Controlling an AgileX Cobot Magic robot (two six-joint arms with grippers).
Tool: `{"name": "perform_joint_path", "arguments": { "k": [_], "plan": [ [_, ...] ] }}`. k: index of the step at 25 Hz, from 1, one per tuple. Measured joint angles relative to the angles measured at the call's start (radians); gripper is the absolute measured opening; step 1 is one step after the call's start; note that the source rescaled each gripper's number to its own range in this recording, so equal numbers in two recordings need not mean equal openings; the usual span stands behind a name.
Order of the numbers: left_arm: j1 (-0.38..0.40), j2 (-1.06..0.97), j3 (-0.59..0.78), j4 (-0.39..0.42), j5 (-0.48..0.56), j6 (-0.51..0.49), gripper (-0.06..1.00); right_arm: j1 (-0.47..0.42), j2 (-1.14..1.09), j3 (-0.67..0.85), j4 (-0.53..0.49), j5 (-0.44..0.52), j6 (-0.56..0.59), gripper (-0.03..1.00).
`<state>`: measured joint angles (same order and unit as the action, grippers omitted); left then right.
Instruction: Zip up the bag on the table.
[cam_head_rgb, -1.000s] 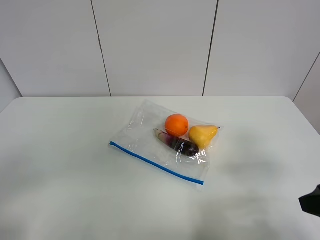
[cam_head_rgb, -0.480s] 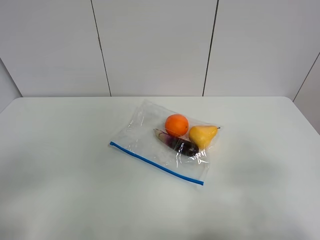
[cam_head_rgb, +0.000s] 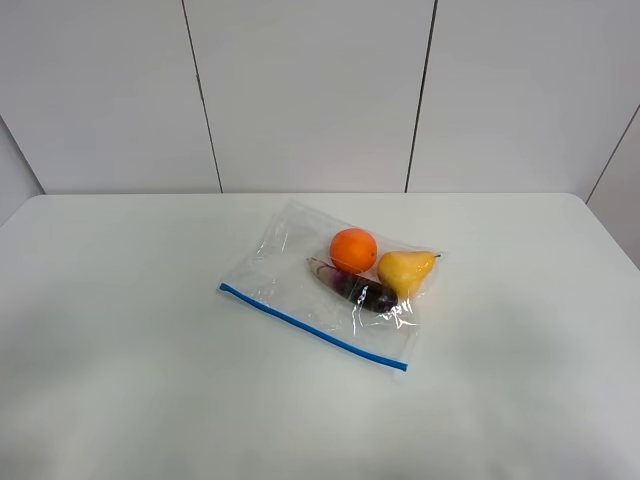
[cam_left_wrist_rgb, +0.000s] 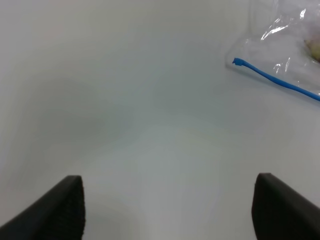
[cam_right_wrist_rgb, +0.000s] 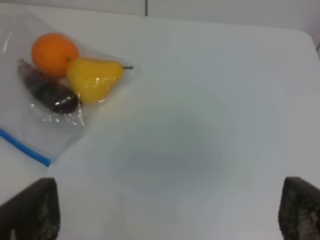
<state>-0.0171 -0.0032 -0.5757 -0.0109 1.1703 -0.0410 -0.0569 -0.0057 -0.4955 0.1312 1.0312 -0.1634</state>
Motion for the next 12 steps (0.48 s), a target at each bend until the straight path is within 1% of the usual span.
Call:
{"name": "perform_joint_path", "arguments": {
  "k": [3,12],
  "plan": [
    [0.0,0.0,0.0,0.0,0.0,0.0,0.89,0.03,0.0,0.0,0.011,0.0,0.001,0.99],
    [0.0,0.0,0.0,0.0,0.0,0.0,0.89,0.033,0.0,0.0,0.018,0.0,0.003,0.99]
  ]
}}
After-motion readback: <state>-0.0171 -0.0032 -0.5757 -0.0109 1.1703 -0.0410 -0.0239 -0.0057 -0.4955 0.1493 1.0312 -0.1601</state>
